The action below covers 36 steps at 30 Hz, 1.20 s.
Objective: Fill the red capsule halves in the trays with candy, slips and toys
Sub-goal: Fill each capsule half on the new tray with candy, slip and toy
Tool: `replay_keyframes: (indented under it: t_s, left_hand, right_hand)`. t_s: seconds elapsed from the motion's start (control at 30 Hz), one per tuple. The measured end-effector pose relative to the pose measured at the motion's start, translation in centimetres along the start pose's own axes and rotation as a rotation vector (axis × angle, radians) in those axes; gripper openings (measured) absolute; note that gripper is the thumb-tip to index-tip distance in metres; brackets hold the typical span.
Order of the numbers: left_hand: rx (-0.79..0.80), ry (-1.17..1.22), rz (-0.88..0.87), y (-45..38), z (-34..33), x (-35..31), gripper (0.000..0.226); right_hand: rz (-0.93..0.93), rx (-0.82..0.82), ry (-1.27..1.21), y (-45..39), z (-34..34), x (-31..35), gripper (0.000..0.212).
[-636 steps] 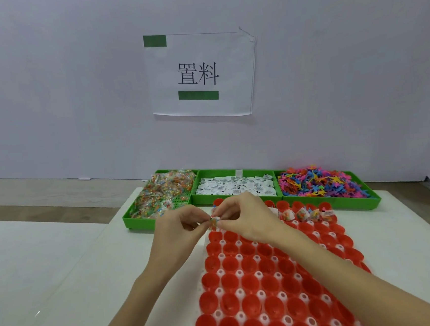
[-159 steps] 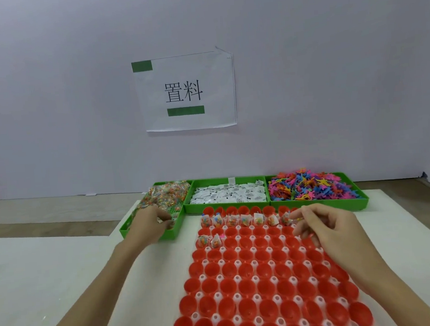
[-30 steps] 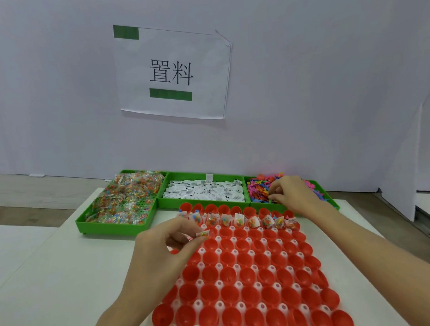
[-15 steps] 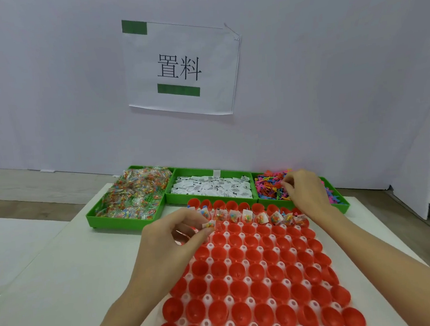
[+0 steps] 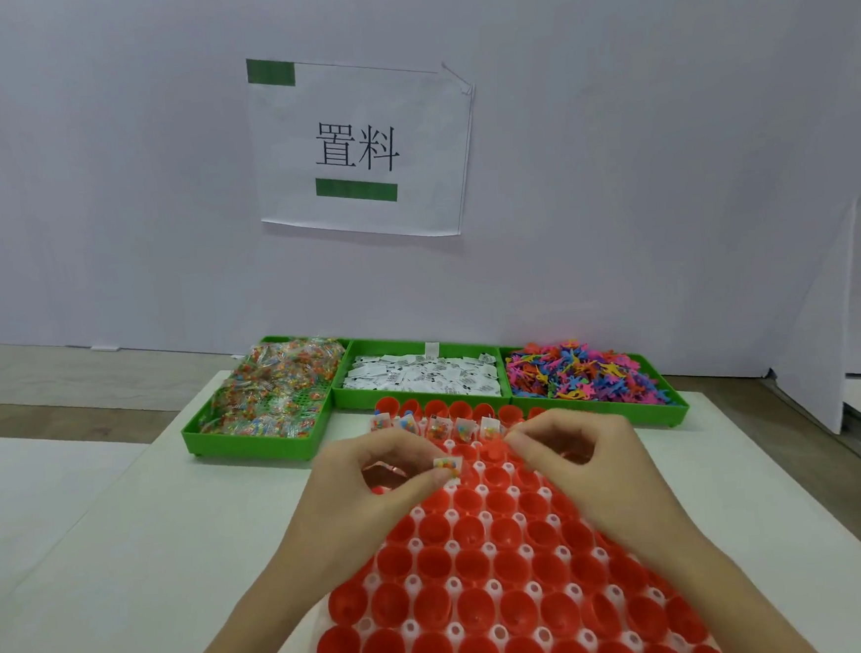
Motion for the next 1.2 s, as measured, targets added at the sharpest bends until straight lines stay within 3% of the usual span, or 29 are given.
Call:
replay_keyframes:
  t_s: [0.13, 0.37, 0.53, 0.73, 1.03, 1.2]
  left_hand:
    - [0.162, -0.016, -0.009, 0.3, -0.6, -0.4, 0.008]
    - [0.229, -0.057, -0.03, 0.6, -0.8, -0.4, 0.009]
    - [0.195, -0.068, -0.012, 0.7, -0.9, -0.5, 0.01]
    - [0.208, -0.159, -0.193, 0.6, -0.8, -1.2, 0.007]
    - [0.115, -0.057, -0.097, 0.6, -0.3, -0.5, 0.009]
    - [0.007, -0.038, -0.093, 0.1, 0.0, 0.0, 0.012]
  right_hand:
    - [0.074, 0.061, 0.06, 1.4, -0.5, 1.7, 0.009]
    - [0.221, 0.146, 0.151, 2.8, -1.1, 3.0, 0.009]
    - [0.24, 0.117, 0.132, 3.5, -1.8, 3.3, 0.009]
    - [0.244, 0.057, 0.206, 3.4, -2.0, 3.3, 0.012]
    - [0.124, 0.138, -0.004, 2.7, -2.2, 2.9, 0.007]
    - [0.132, 0.16, 0.055, 1.4, -2.2, 2.9, 0.014]
Point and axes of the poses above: each hand's wrist, its own y-axis away from the middle knuckle, its own z-axis out of the back of the hand, x = y × z, the point moved 2 cm from there along -y, towards the middle knuckle, and after that the axes turned 14 degrees about y, right-handed, at the moved point
